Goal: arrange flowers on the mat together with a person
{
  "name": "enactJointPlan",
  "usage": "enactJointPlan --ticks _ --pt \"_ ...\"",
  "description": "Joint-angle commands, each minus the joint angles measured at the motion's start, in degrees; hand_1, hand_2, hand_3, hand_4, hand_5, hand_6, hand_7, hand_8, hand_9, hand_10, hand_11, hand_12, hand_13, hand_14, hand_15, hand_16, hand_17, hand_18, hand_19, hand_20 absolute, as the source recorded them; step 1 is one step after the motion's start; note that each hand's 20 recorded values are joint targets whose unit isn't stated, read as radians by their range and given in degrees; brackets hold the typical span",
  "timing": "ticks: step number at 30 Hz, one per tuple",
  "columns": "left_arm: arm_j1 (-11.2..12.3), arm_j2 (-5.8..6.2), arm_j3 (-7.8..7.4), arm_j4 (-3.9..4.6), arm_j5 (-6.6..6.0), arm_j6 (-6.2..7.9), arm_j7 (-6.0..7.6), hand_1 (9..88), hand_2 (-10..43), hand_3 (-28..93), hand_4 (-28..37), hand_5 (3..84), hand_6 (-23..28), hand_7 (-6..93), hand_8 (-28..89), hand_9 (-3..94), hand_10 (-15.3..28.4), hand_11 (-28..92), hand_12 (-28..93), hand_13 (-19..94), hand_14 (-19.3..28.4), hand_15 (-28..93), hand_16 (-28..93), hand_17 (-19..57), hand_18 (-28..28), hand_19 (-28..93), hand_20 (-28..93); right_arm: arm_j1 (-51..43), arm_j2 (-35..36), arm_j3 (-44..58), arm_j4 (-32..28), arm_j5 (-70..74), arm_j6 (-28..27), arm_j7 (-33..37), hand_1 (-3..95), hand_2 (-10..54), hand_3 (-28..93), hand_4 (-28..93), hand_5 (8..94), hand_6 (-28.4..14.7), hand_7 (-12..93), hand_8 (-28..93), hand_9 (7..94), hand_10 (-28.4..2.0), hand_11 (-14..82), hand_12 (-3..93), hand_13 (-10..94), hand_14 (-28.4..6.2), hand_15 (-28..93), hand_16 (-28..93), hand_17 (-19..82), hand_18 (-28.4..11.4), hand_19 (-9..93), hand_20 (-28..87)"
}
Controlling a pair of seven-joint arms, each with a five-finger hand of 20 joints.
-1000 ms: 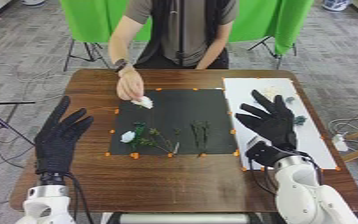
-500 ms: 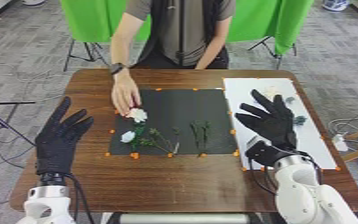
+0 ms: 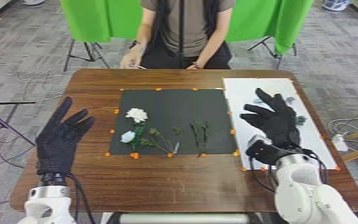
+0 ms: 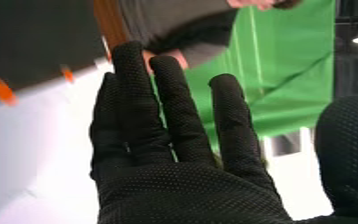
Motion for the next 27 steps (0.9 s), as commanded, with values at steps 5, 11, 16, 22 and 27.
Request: enactJointPlan --ticks 5,11,16,22,27 --pt "0.6 1.16 0.47 -0.93 -0.77 1.5 1.31 21.1 8.8 74 -28.3 31.9 4.6 11.6 -9 37.9 17.9 23 11 31 23.8 47 -7 -3.4 24.9 64 1 7.6 8.6 -6.0 -0.4 -45.5 22.6 34.8 20.1 7.6 73 -27 42.3 2.3 16 -13 56.1 -18.0 25.6 15.8 52 -17.6 58 9 16 -23.1 65 22" --pt "0.3 2.39 1.07 -1.19 -1.16 2.19 2.95 21.1 8.9 75 -28.3 31.8 4.6 11.8 -9 37.9 17.9 23 11 31 23.8 47 -7 -3.4 24.9 64 1 12.2 12.1 -8.2 2.1 -63.7 23.2 53.2 25.0 5.9 72 -26 43.7 1.5 16 -13 59.7 -18.4 30.3 16.1 56 -16.2 63 9 20 -22.3 69 20" --pt "0.5 2.84 0.89 -1.32 -1.54 2.52 3.75 21.5 8.8 75 -28.3 32.1 4.3 12.1 -10 37.9 17.9 24 11 31 23.7 47 -7 -3.4 25.0 64 1 15.9 13.9 -9.8 4.7 -79.6 14.0 67.6 27.3 5.3 70 -25 46.2 0.8 17 -13 64.2 -17.9 35.4 17.1 61 -14.7 67 10 22 -22.4 73 18" --pt "0.1 3.42 1.31 -1.08 -3.28 1.68 4.72 21.6 8.8 75 -28.3 32.3 4.2 12.2 -10 37.9 17.9 24 11 31 23.8 47 -7 -3.3 25.1 65 1 22.1 15.5 -12.0 9.4 -81.3 -1.5 73.2 27.7 3.9 69 -24 47.0 0.3 16 -13 66.5 -18.1 37.3 17.2 64 -14.6 69 11 24 -23.1 76 15" --pt "0.1 3.87 1.51 -1.21 -3.22 1.61 5.09 21.7 8.7 75 -28.3 32.4 4.2 12.2 -10 37.9 17.9 24 11 31 23.8 47 -8 -3.3 25.2 65 1 26.4 16.1 -14.1 13.3 -79.6 -12.0 75.4 27.9 2.0 66 -22 45.3 -1.3 12 -11 65.6 -20.2 35.4 17.5 63 -17.1 69 11 24 -26.1 79 10"
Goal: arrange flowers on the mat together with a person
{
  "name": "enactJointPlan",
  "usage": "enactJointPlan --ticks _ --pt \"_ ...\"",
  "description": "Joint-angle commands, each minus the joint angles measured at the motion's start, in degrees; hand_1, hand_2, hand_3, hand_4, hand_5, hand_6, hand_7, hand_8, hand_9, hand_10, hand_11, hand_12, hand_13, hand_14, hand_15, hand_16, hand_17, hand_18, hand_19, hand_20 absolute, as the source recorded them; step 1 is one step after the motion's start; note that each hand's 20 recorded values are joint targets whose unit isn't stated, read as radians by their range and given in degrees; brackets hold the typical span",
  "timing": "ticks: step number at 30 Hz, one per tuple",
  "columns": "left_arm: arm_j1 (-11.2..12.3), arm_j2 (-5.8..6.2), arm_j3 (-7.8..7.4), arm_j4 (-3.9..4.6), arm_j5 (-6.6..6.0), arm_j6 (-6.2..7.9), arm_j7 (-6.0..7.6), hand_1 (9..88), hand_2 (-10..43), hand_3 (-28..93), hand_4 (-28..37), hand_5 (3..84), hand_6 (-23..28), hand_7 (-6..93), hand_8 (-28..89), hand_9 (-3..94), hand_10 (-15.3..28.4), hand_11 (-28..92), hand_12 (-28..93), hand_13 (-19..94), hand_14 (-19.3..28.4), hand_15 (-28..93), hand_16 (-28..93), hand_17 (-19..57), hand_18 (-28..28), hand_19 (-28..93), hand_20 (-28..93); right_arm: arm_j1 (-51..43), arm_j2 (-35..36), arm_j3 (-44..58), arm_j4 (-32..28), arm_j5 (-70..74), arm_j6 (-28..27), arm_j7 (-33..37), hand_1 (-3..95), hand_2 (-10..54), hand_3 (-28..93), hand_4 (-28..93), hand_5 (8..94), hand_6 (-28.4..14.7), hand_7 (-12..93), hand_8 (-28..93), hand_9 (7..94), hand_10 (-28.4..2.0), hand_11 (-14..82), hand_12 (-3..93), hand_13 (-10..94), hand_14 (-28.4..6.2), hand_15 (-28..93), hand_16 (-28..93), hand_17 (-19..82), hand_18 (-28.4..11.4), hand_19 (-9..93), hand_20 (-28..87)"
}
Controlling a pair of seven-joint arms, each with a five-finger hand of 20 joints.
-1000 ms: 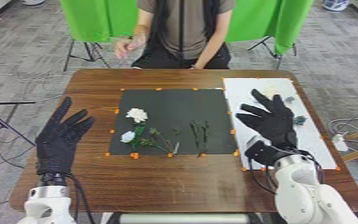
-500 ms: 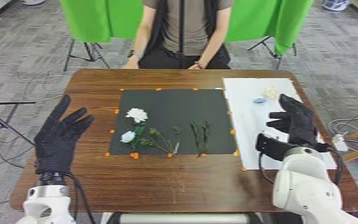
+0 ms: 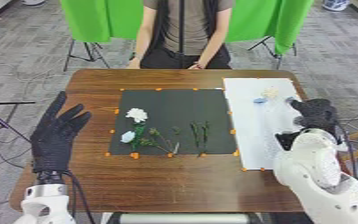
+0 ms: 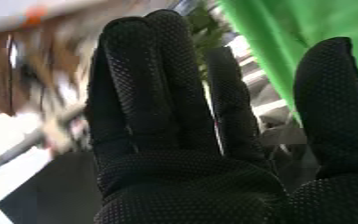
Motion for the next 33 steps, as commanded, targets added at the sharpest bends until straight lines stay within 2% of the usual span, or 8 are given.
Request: enactJointPlan --ticks 1,11,21,24,25,26,29,33 --pt "0.1 0.87 0.59 -0.06 -1.15 -0.17 0.99 21.7 8.7 75 -28.3 32.4 4.2 12.1 -10 37.9 17.9 24 11 31 23.8 47 -8 -3.3 25.2 65 1 6.9 1.7 -1.5 5.4 -6.0 -11.4 6.5 28.0 1.9 66 -22 45.2 -1.4 12 -11 65.4 -20.4 35.1 17.6 63 -17.2 69 11 24 -26.2 79 9" --pt "-0.2 2.13 1.33 -0.09 -2.28 0.48 2.65 21.7 8.8 75 -28.3 32.4 4.3 12.0 -10 37.9 18.0 24 11 31 23.8 47 -8 -3.2 25.3 65 1 14.5 1.7 -8.0 12.7 3.2 -19.2 3.0 29.8 -0.1 65 -22 43.6 -1.5 11 -11 62.7 -21.4 29.8 16.6 62 -18.6 66 10 23 -28.3 78 4" --pt "-0.7 2.25 1.54 0.06 -2.37 0.18 2.8 21.7 8.8 74 -28.3 32.3 4.5 11.8 -10 37.9 18.0 24 11 31 23.8 47 -8 -3.2 25.4 65 0 17.2 0.9 -11.1 18.8 7.1 -22.7 2.8 30.2 -0.7 65 -22 43.1 -1.3 11 -11 61.7 -22.2 23.8 15.0 62 -19.3 63 10 22 -28.4 77 4" --pt "-1.0 1.8 1.46 0.21 -1.96 -0.34 2.29 21.6 8.8 75 -28.3 32.3 4.5 11.7 -10 38.0 18.0 24 11 31 23.8 47 -8 -3.2 25.3 65 0 17.4 1.0 -11.9 19.6 8.5 -24.0 1.2 31.2 -1.2 65 -22 43.6 -1.2 11 -11 61.6 -22.3 22.7 14.9 61 -18.9 63 9 22 -28.4 76 4" --pt "-0.7 2.14 1.6 0.01 -2.26 0.06 2.77 21.6 8.8 75 -28.3 32.3 4.5 11.7 -10 38.0 18.1 24 11 31 23.8 47 -8 -3.2 25.3 65 0 17.9 0.9 -12.7 20.1 8.6 -24.7 0.5 31.7 -1.5 66 -22 43.9 -0.9 11 -11 61.5 -22.1 22.5 14.9 61 -18.8 62 9 22 -28.4 76 4" --pt "-1.0 1.71 1.47 0.19 -1.95 -0.26 2.23 21.6 8.8 75 -28.3 32.3 4.5 11.7 -10 38.0 18.1 24 11 31 23.8 47 -8 -3.2 25.3 65 0 17.8 1.1 -13.2 20.3 9.3 -24.8 -0.2 32.5 -2.1 66 -22 44.5 -0.4 12 -11 61.5 -21.5 22.0 14.8 61 -18.7 62 9 21 -28.4 75 4" --pt "-1.1 2.1 1.75 0.35 -2.42 -0.06 2.56 21.6 8.8 75 -28.3 32.3 4.6 11.7 -10 38.0 18.1 24 11 31 23.8 47 -8 -3.2 25.3 65 0 18.4 0.6 -15.9 21.8 6.7 -24.1 -1.2 37.1 -3.7 68 -24 46.2 0.5 13 -12 62.1 -18.8 17.7 14.0 63 -17.5 58 9 21 -28.4 71 4" --pt "-1.2 1.95 1.87 0.44 -2.54 -0.17 2.38 21.6 8.7 75 -28.3 32.3 4.7 11.7 -9 37.9 18.0 24 11 31 23.8 47 -8 -3.2 25.3 65 0 18.8 0.4 -18.9 23.5 3.5 -21.1 -2.0 48.5 -8.2 70 -28 58.5 2.1 16 -14 69.9 -14.0 18.4 14.5 71 -11.9 49 13 25 -26.5 69 6"
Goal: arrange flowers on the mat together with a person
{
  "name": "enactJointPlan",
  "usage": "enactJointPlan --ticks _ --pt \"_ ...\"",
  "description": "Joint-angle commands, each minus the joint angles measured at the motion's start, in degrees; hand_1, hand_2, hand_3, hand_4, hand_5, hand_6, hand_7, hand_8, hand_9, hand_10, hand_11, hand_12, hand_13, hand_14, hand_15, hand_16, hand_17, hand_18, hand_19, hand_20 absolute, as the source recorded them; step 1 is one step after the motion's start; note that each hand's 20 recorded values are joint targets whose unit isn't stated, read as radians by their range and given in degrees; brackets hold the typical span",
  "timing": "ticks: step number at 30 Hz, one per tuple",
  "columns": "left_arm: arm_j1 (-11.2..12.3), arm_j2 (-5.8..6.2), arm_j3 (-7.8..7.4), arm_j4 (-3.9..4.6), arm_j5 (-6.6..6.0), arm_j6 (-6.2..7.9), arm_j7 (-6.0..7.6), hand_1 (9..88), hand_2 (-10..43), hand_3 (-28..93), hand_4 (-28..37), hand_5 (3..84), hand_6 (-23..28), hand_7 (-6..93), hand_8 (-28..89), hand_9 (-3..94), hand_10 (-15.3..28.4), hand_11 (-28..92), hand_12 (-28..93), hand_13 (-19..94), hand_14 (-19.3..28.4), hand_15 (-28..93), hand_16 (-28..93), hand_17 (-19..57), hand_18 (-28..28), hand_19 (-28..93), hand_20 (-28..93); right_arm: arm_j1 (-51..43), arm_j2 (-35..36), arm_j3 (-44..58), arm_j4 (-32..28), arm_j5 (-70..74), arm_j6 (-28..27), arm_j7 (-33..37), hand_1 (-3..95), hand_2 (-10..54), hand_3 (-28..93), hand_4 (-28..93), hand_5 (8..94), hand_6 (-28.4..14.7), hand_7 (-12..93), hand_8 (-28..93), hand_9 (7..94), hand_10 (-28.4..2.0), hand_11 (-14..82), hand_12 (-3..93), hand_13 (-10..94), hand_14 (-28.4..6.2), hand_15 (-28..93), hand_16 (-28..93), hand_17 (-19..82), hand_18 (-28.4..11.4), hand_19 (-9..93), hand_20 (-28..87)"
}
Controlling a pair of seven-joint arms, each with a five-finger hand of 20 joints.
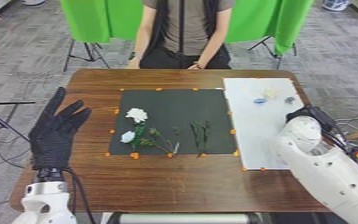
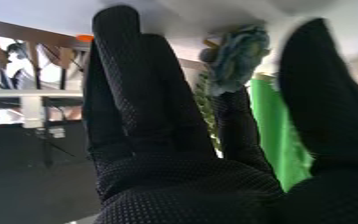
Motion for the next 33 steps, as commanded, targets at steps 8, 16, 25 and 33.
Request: enactJointPlan --ticks 8,16,25,33 --pt "0.2 -0.09 0.38 0.24 -0.88 0.13 0.3 21.6 8.7 75 -28.3 32.3 4.8 11.7 -9 38.0 18.1 24 11 31 23.8 47 -8 -3.2 25.2 65 0 -0.8 -0.4 -6.9 3.6 -10.3 8.5 -2.3 64.4 -9.5 61 -28 78.8 2.3 27 -3 91.0 -4.9 9.4 34.9 84 -1.6 44 29 34 -17.3 75 9" --pt "0.9 -0.21 -0.35 -0.18 -0.77 0.47 0.24 21.6 8.7 75 -28.3 32.3 4.9 11.7 -9 38.0 18.1 24 11 31 23.9 47 -8 -3.3 25.3 65 0 -1.8 0.8 -5.4 -2.4 -17.1 15.8 0.3 65.0 -9.5 62 -28 80.4 1.5 28 -3 92.4 -5.5 11.2 36.1 86 -1.3 45 30 35 -14.9 76 10" --pt "1.4 -0.52 -1.42 -0.36 -1.12 0.99 0.11 21.6 8.8 75 -28.3 32.2 4.9 11.8 -10 37.9 18.1 24 11 31 23.9 47 -8 -3.3 25.2 65 0 4.8 -0.4 -11.5 -17.5 -18.1 19.8 -6.7 64.6 -9.5 64 -28 80.9 0.6 28 -2 92.8 -5.3 11.7 36.8 87 -2.3 47 29 37 -11.7 74 11" --pt "0.2 -0.02 -1.05 0.2 -1.31 1.03 0.83 21.6 8.7 75 -28.3 32.3 5.0 11.7 -9 37.9 18.1 24 11 31 23.8 47 -8 -3.0 25.5 67 1 18.1 -10.0 -28.0 -16.4 -11.7 20.7 -17.9 64.7 -9.5 64 -28 80.5 0.4 28 -2 92.5 -5.7 11.9 37.5 86 -2.4 48 28 37 -11.1 74 13"
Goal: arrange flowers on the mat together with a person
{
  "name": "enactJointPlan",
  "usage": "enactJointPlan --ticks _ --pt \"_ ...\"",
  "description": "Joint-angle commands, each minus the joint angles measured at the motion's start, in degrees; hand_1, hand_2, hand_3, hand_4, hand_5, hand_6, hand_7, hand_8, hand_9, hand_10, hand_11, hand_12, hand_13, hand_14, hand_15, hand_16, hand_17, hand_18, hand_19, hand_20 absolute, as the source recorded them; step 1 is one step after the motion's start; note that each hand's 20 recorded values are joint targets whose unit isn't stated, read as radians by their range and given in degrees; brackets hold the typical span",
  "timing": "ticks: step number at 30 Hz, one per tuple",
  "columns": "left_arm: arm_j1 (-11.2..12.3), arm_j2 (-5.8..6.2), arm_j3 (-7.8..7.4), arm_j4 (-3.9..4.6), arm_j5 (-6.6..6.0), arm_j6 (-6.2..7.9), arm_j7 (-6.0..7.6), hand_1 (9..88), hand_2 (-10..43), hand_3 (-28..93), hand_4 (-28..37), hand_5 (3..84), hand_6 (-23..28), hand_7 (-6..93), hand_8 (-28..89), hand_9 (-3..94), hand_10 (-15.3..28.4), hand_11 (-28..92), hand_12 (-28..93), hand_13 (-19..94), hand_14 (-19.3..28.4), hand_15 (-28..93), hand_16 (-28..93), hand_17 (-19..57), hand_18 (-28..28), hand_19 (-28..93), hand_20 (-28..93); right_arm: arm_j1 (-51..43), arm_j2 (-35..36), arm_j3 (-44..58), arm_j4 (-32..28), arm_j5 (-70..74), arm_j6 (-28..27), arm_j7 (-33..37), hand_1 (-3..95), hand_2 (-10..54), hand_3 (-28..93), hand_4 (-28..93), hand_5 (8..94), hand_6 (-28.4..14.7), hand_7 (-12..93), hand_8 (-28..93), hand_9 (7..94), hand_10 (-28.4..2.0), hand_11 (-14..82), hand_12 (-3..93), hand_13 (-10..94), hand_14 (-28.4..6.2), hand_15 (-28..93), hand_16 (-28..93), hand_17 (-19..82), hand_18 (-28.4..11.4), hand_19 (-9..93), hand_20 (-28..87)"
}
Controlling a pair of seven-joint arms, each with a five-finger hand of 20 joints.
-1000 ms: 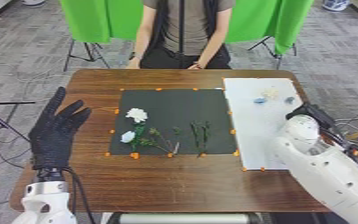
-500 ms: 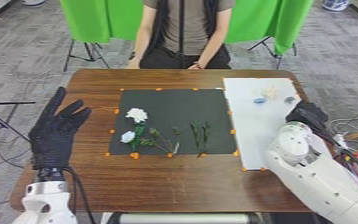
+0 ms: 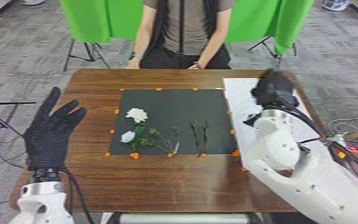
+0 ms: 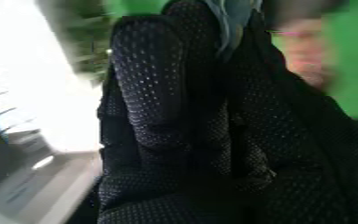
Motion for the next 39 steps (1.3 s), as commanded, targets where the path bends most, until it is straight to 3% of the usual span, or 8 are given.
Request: enactJointPlan --ticks 1,13,23,36,39 --pt "-1.0 0.2 0.42 0.56 -0.42 0.13 0.22 21.6 8.7 75 -28.3 32.3 5.0 11.7 -9 38.0 18.1 24 11 31 23.9 48 -8 -3.0 25.5 67 1 13.4 -12.3 -13.7 1.3 4.2 1.1 -9.3 64.7 -9.5 64 -28 80.5 0.3 28 -2 92.5 -5.7 11.9 37.5 86 -2.4 48 28 37 -11.0 74 13" --pt "-4.0 1.9 3.18 1.86 -0.32 -0.61 0.42 21.6 8.7 75 -28.3 32.3 5.0 11.8 -9 38.1 18.2 24 11 31 24.1 48 -8 -2.8 25.5 68 1 21.3 -20.1 -29.3 10.8 6.4 -2.9 -14.5 64.2 -9.5 64 -28 79.4 0.8 29 -2 91.4 -6.0 12.5 38.6 84 -2.4 50 28 36 -10.0 69 15" --pt "-4.6 1.55 3.35 2.25 -0.22 -1.05 0.37 21.6 8.7 75 -28.3 32.3 5.0 11.8 -9 38.1 18.2 24 11 31 24.1 48 -8 -2.8 25.5 68 1 20.9 -20.4 -33.8 13.3 4.6 -11.0 -17.2 62.5 -9.5 64 -28 78.9 2.5 28 -4 90.6 -6.4 10.9 37.0 80 -3.0 46 31 33 -10.0 63 15" --pt "-4.8 1.63 3.35 2.24 -0.15 -1.12 0.27 21.6 8.7 75 -28.3 32.3 5.1 11.8 -9 38.0 18.2 24 11 31 24.0 48 -8 -2.8 25.5 68 1 21.2 -20.2 -36.6 12.3 1.2 -15.4 -18.8 58.8 -9.5 64 -28 80.0 4.3 25 -5 86.9 -8.1 8.0 34.1 70 -4.8 44 31 23 -13.3 62 18" --pt "-4.9 1.09 3.07 2.29 0.09 -1.46 -0.11 21.7 8.7 75 -28.3 32.4 5.1 11.8 -9 38.0 18.1 25 11 31 24.1 48 -8 -2.8 25.4 68 1 21.1 -20.0 -36.5 12.0 1.0 -16.4 -18.8 57.6 -9.5 64 -28 79.5 4.2 23 -6 85.3 -8.5 7.6 33.2 68 -5.8 45 29 21 -14.3 61 19"
